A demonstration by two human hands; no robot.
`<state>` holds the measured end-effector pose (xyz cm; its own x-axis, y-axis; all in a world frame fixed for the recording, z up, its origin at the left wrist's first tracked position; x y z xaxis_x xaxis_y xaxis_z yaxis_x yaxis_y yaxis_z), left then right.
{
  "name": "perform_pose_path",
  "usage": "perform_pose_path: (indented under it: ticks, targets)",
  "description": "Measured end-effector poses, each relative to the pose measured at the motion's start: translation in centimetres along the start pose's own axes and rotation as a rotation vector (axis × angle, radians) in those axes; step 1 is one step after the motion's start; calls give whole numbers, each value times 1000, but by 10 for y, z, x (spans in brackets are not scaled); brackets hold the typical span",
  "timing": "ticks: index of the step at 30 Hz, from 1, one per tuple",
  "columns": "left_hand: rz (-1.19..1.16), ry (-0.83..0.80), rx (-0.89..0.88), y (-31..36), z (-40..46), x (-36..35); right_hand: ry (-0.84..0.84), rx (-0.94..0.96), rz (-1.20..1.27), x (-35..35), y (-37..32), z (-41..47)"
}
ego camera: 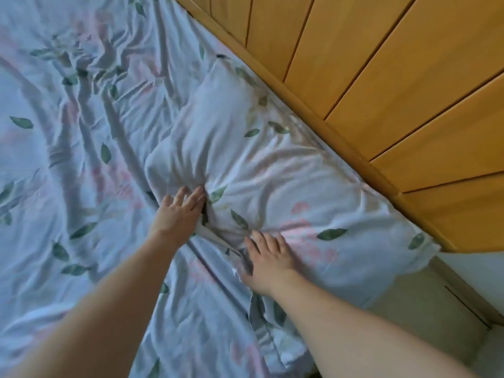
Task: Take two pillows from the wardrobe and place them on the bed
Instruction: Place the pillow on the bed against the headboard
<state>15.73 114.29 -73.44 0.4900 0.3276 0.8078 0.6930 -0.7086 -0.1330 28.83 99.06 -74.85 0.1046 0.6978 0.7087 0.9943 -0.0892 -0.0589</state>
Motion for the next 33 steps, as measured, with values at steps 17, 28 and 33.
perform_pose_path:
  ticks: [17,28,33]
  targets:
    - [-256,-64,-187,153,-126,189,-73,-262,261,122,113,-234]
    - [-156,130,-591,385,-201,314,153,-667,558,73,252,-460]
    - [-47,219,-778,511,-256,361,260,-860,704,25,306,-577]
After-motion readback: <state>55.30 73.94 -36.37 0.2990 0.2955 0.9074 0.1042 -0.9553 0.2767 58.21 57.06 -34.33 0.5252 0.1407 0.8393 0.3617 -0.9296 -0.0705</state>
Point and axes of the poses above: each hand's wrist, its own z-axis towards the middle knuckle, its own x-axis out of the back of the hand, y = z × x, the point moved 8 cm from there along z, towards the middle knuckle, and after that the axes turned 7 degrees about -z, right-handed, at the moved point
